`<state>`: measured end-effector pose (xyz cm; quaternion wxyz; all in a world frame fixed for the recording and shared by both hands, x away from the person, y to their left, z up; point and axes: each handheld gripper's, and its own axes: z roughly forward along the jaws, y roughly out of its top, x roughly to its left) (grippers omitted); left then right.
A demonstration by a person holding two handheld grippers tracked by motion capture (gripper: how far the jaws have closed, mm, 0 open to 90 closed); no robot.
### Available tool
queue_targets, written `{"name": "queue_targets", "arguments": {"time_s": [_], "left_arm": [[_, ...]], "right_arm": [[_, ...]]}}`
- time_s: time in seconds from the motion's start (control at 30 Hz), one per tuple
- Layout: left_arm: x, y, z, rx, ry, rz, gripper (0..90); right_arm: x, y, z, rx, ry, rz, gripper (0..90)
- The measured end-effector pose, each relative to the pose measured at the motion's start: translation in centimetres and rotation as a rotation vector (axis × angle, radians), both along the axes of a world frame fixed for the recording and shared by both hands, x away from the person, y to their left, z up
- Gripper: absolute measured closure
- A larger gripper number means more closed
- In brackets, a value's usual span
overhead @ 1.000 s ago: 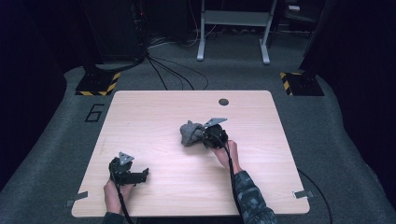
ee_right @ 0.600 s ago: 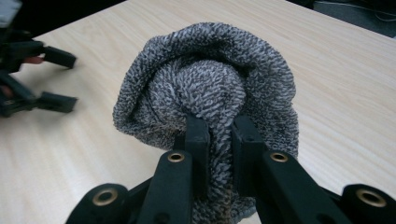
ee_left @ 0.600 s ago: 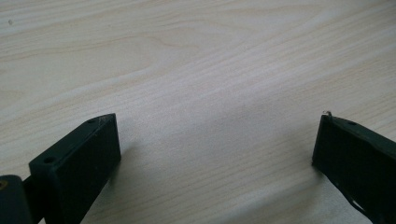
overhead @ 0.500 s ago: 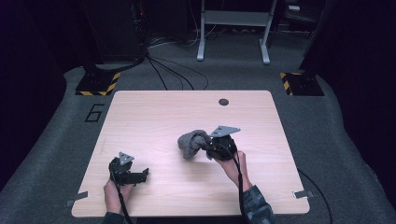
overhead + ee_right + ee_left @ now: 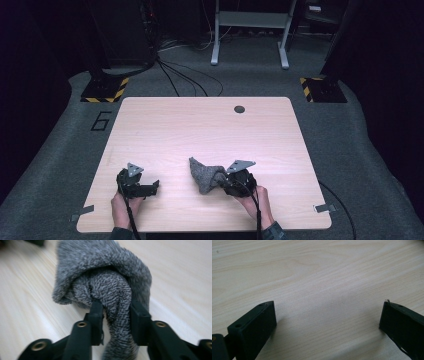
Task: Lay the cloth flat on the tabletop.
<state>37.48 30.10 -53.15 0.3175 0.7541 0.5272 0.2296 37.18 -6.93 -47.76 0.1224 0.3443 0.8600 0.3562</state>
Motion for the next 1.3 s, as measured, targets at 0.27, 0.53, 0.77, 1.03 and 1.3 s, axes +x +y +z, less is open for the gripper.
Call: {"name": "queue_targets", "arguments": {"time_s": [0.27,0.53,0.77,1.03,1.3], "left_arm": [[0.0,0.0,0.0,-0.006,-0.005,0.005,0.4],[0.4,0.1,0.2,-0.002,0.018,0.012,0.0],[0.9,-1.2,2.4,-0.132,-0.007,-0.020,0.1],[3.1,-6.1,4.7,-0.141,-0.014,-0.160,1.2],[4.1,-9.8,5.5,-0.170,-0.005,-0.282,2.5]], "right_arm": [[-1.3,-2.9,0.3,0.074,0.050,-0.059,38.0],[-0.5,-5.2,1.0,0.102,0.037,-0.151,38.6],[1.5,-4.1,0.5,0.055,0.029,-0.168,39.0],[2.4,-2.2,-1.3,0.003,0.078,-0.180,40.4],[2.8,-2.3,-2.3,-0.019,0.083,-0.187,43.3]]}}
